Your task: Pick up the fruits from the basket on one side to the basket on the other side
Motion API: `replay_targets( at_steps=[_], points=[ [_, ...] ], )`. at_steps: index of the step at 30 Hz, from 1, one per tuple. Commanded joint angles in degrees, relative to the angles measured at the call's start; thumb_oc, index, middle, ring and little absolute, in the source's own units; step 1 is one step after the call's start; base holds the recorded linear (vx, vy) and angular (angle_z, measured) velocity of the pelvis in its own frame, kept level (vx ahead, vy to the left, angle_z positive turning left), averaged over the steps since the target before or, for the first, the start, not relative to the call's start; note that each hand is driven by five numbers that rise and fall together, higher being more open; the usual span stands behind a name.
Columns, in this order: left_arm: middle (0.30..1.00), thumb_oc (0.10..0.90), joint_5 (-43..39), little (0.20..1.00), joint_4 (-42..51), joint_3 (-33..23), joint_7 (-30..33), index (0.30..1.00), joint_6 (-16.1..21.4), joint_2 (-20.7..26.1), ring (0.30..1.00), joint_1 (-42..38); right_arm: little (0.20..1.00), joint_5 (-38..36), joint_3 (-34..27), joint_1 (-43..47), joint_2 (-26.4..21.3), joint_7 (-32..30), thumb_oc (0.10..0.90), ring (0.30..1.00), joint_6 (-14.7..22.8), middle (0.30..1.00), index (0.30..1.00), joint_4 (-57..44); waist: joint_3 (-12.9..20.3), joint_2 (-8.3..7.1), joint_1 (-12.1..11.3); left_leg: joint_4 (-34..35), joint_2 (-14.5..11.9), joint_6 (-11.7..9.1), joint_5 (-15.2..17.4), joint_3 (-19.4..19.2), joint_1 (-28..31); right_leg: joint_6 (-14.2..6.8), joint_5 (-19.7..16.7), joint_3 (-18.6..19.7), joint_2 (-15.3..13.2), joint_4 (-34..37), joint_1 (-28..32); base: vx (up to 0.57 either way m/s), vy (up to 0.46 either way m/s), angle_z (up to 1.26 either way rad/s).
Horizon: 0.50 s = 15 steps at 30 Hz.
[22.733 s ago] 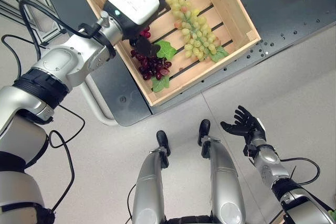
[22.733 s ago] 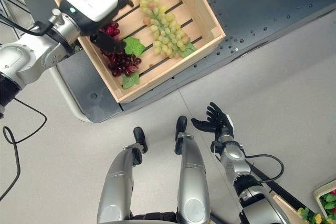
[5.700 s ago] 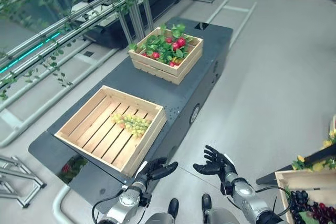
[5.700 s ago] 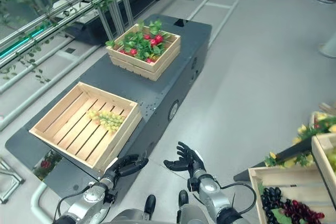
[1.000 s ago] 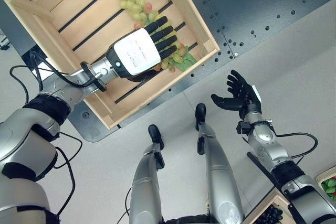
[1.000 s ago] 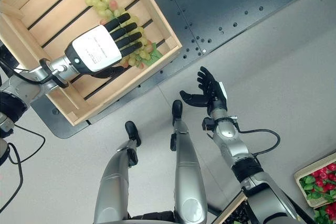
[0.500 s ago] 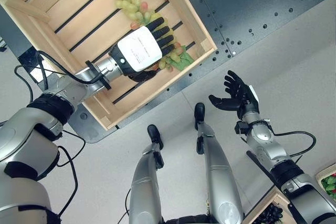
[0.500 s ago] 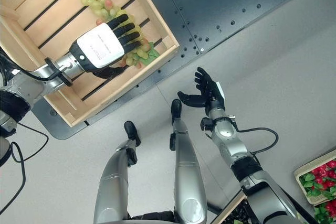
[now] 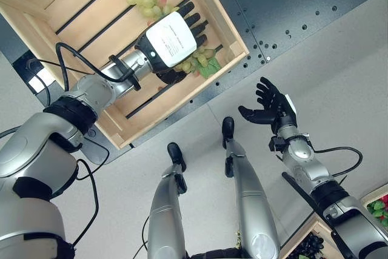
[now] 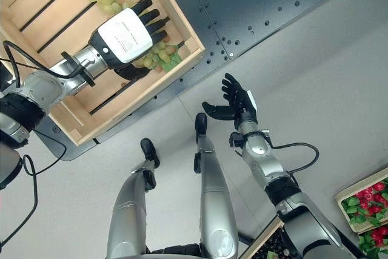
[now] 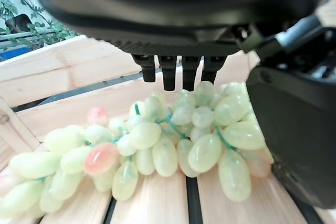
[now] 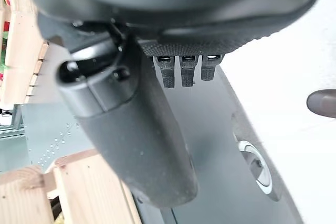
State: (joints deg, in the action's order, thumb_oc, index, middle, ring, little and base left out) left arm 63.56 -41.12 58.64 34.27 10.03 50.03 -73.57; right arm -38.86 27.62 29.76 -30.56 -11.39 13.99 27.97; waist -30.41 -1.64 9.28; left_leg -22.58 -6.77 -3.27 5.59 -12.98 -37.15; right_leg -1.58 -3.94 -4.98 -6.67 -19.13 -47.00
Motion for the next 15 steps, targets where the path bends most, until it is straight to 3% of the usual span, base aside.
replay_targets(
  at_steps=[1,6,11,13,14,15],
  points=[
    [0.9,0.8,-4.8,0.9,-0.5,-1.2,-5.2,0.9,-2.3,0.2,0.9,-7.4,0.9,-1.0,-1.9,0.7,0.2,-1.7,0.8,0.9,3.9,0.9,0.9,-3.6,0.6,-2.06,0.6,-3.9,-0.4,-0.8,-0.8,-1.5,-5.8,-2.4,4.4,-2.7,-0.2,1.5,3.6,0.0,0.0,0.0],
    [0.9,0.8,-6.6,0.9,-2.6,-0.1,-14.1,0.9,-6.0,-1.0,0.9,-7.0,0.9,-1.0,-1.9,1.0,0.5,-1.8,0.8,0.9,4.4,0.9,0.9,-3.8,0.6,-2.57,1.0,-4.3,-0.6,-0.9,-0.6,-1.9,-6.6,-2.7,4.2,-2.5,-0.2,1.5,2.7,0.0,0.0,0.0],
    [0.9,0.8,-7.1,0.9,-4.2,0.5,-18.5,0.9,-4.0,-1.7,0.9,-6.0,0.9,-1.1,-2.3,0.5,0.7,-1.9,0.8,0.9,4.8,0.9,0.9,-3.8,0.6,-2.72,1.1,-4.3,-0.8,-1.0,-0.4,-2.2,-6.6,-2.9,4.0,-2.7,-0.2,2.1,2.8,0.0,-0.001,-0.01],
    [0.693,0.662,-6.8,0.693,-4.5,0.6,-19.7,0.693,-3.4,-1.8,0.693,-5.8,0.9,-1.0,-2.5,0.6,0.8,-1.8,0.8,0.9,5.1,0.9,0.9,-3.7,0.6,-2.74,1.1,-4.3,-0.8,-1.0,-0.6,-2.2,-7.0,-2.9,3.8,-2.7,-0.3,2.2,2.5,-0.01,0.001,-0.04],
    [0.3,0.4,-6.8,0.3,-5.5,0.7,-20.7,0.3,-2.3,-2.2,0.3,-5.1,0.9,-1.0,-2.4,0.9,1.0,-1.6,0.8,0.9,5.4,0.9,0.9,-3.2,0.6,-2.75,1.1,-4.1,-0.7,-0.9,-0.6,-2.3,-6.8,-3.0,3.6,-2.7,-0.4,2.5,2.6,-0.02,0.007,-0.06],
    [0.3,0.4,-6.8,0.3,-6.0,0.8,-20.9,0.3,-1.8,-2.3,0.3,-4.9,0.9,-0.9,-2.3,1.0,1.1,-1.9,0.8,0.9,5.5,0.9,0.9,-3.2,0.6,-2.77,1.1,-4.1,-0.7,-0.9,-0.6,-2.3,-6.8,-3.0,3.6,-2.6,-0.4,2.6,2.7,-0.02,0.014,-0.06]
  ],
)
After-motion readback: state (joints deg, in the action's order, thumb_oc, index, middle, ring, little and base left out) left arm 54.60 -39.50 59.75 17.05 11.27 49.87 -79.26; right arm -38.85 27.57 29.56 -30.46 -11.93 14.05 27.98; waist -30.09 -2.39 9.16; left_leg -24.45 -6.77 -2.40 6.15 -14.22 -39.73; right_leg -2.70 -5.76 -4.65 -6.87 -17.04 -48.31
